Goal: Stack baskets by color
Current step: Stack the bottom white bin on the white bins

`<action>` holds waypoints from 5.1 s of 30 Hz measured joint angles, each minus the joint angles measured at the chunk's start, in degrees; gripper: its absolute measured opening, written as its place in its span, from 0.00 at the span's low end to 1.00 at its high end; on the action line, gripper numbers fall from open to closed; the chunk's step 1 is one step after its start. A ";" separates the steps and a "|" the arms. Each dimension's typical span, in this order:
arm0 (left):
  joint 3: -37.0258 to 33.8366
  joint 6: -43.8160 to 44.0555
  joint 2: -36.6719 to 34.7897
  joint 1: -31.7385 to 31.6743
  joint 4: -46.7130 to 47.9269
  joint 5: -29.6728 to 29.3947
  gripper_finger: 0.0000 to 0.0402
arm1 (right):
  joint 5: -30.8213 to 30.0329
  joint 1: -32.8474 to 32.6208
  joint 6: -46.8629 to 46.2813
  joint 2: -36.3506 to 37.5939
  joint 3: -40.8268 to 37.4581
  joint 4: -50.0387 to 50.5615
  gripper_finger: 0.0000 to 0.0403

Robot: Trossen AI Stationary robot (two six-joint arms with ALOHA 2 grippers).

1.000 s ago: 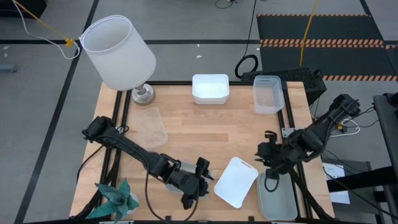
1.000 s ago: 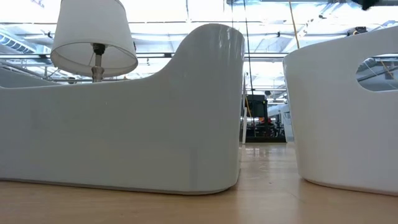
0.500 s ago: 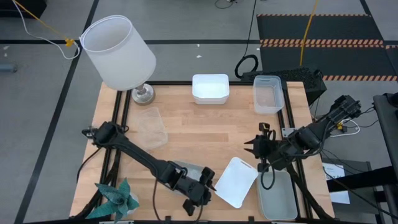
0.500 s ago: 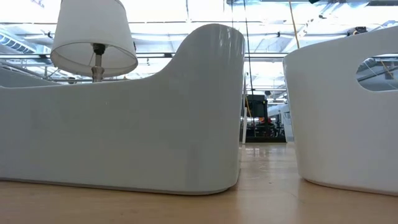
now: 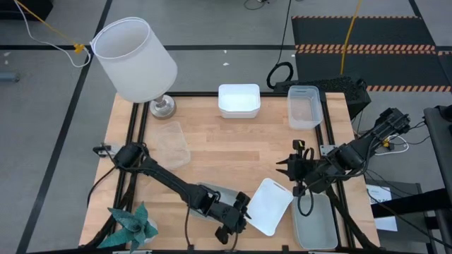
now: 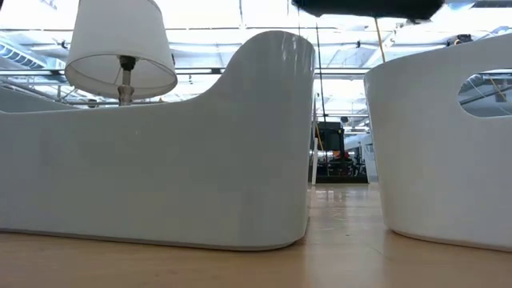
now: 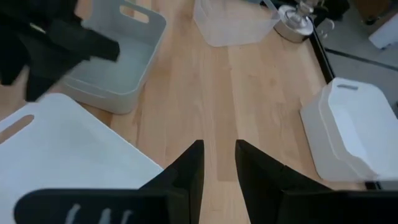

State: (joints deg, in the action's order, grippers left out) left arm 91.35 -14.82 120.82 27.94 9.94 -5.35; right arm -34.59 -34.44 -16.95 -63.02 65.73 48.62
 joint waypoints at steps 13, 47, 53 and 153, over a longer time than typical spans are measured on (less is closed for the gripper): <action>0.02 -4.72 1.94 -1.39 1.05 2.71 0.35 | -0.09 0.00 5.68 0.00 -0.04 -4.02 0.21; 0.02 -19.66 -10.60 -2.16 14.28 -0.54 0.01 | 9.25 0.00 9.07 -0.93 -1.49 -11.79 0.22; 0.02 -22.71 -14.82 -3.44 22.02 -1.69 0.01 | 14.74 -0.01 13.15 -4.81 -1.79 -17.04 0.27; -0.02 0.14 -15.79 -4.35 35.92 -24.44 0.44 | 9.05 6.44 30.96 -25.74 5.55 -4.20 0.00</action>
State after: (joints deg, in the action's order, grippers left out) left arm 91.33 -14.68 105.03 23.59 45.87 -29.79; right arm -25.54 -27.99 14.01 -88.76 71.29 44.42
